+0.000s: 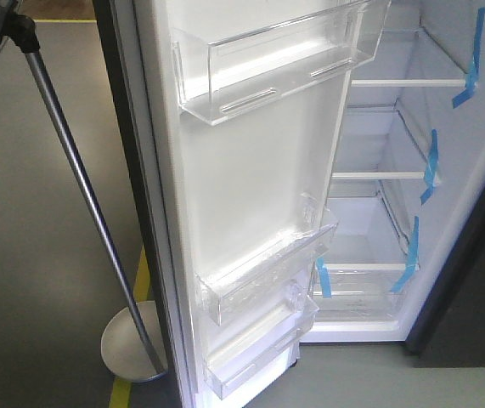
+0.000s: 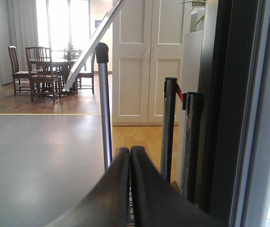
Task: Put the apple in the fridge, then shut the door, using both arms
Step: 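Approach the refrigerator door bins with the apple held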
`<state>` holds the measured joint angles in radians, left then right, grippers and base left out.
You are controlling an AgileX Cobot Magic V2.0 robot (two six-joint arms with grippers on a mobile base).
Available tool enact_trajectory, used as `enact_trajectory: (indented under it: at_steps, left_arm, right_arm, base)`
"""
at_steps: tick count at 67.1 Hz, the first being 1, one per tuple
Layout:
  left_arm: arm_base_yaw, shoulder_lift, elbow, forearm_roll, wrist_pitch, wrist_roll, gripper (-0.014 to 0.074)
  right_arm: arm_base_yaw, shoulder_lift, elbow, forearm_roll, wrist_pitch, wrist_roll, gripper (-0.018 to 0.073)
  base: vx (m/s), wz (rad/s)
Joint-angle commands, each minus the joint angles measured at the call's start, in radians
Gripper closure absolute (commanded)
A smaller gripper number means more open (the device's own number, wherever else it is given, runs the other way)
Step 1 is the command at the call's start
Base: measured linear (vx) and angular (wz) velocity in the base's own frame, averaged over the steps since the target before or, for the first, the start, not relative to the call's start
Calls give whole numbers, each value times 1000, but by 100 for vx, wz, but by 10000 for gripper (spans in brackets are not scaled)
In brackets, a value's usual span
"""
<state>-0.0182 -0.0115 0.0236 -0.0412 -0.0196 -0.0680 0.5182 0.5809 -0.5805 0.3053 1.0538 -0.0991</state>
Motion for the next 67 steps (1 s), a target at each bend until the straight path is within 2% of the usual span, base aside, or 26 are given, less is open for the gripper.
enact_trajectory:
  at_steps: [1, 67]
  left_arm:
    - [-2, -15, -17, -9, -74, -4, 603]
    - [-2, -15, -17, -9, -74, -4, 603]
  right_arm:
    - [4, 2, -29, 18, -43, -7, 374]
    - [4, 2, -29, 18, -43, -7, 374]
  base:
    - [5, -1]
    - [6, -2]
